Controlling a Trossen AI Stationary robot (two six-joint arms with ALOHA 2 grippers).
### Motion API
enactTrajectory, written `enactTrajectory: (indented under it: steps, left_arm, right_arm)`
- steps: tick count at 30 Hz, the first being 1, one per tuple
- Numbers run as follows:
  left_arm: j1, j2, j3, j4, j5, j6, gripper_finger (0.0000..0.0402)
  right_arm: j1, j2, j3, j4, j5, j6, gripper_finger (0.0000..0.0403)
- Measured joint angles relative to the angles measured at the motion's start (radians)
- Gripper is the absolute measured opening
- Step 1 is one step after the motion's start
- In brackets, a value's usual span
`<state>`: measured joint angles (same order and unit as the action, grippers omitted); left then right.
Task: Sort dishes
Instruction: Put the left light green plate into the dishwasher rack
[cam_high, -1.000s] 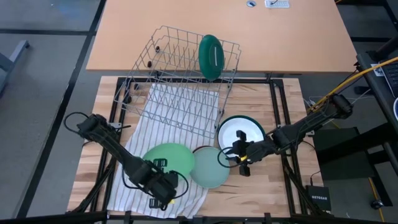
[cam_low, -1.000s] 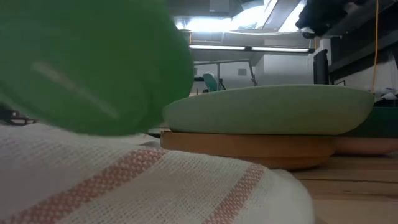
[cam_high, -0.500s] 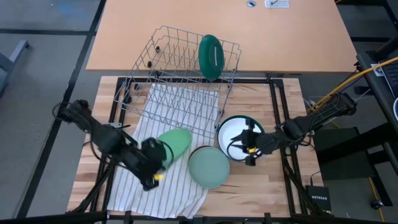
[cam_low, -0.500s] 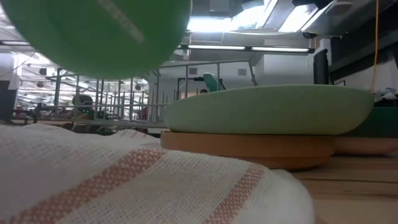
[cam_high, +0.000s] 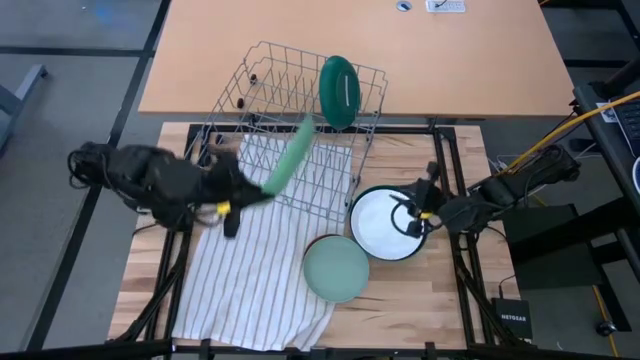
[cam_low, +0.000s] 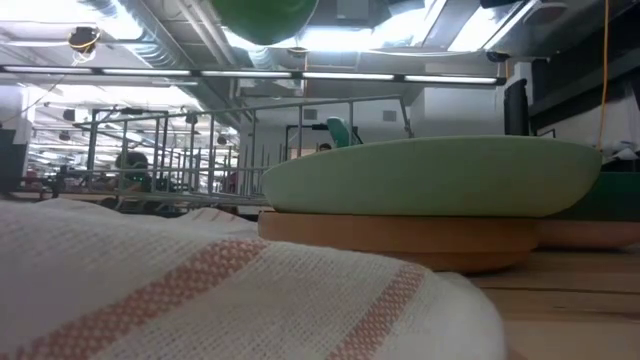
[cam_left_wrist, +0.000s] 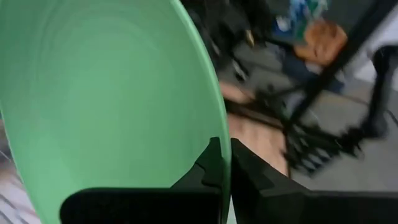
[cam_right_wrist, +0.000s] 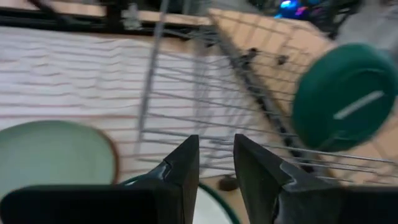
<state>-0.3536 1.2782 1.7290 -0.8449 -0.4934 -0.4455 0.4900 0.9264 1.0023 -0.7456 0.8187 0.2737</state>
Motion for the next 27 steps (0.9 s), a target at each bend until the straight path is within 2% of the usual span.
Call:
enactTrajectory:
  steps: [4, 7, 10, 16, 19, 23, 27]
  left_arm:
    - [0.182, -0.029, 0.000, 0.047, 0.008, 0.128, 0.0000]
    - [0.353, -0.030, 0.000, 0.049, 0.088, 0.193, 0.0000]
    - [0.546, -0.013, -0.011, 0.077, 0.250, 0.240, 0.0000]
    - [0.929, 0.090, -0.041, 0.273, 0.651, 0.311, 0.0000]
    - [1.102, 0.163, -0.040, 0.417, 0.832, 0.250, 0.0000]
    - [1.266, 0.284, -0.039, 0.571, 1.060, 0.068, 0.0000]
    - [1.340, 0.395, -0.040, 0.656, 1.173, -0.055, 0.0000]
  right_arm:
    - [-0.014, -0.016, 0.000, -0.026, 0.042, 0.000, 0.0103]
    - [-0.050, -0.016, 0.000, -0.056, 0.042, 0.005, 0.0103]
    - [-0.109, -0.015, 0.000, -0.072, 0.042, 0.007, 0.0103]
    - [-0.252, -0.013, -0.003, -0.073, -0.002, 0.009, 0.0103]
    - [-0.315, -0.013, -0.003, -0.074, -0.009, 0.007, 0.0103]
    - [-0.383, -0.015, -0.003, -0.073, -0.026, 0.006, 0.0103]
    - [-0.426, -0.015, -0.003, -0.071, -0.026, 0.008, 0.0103]
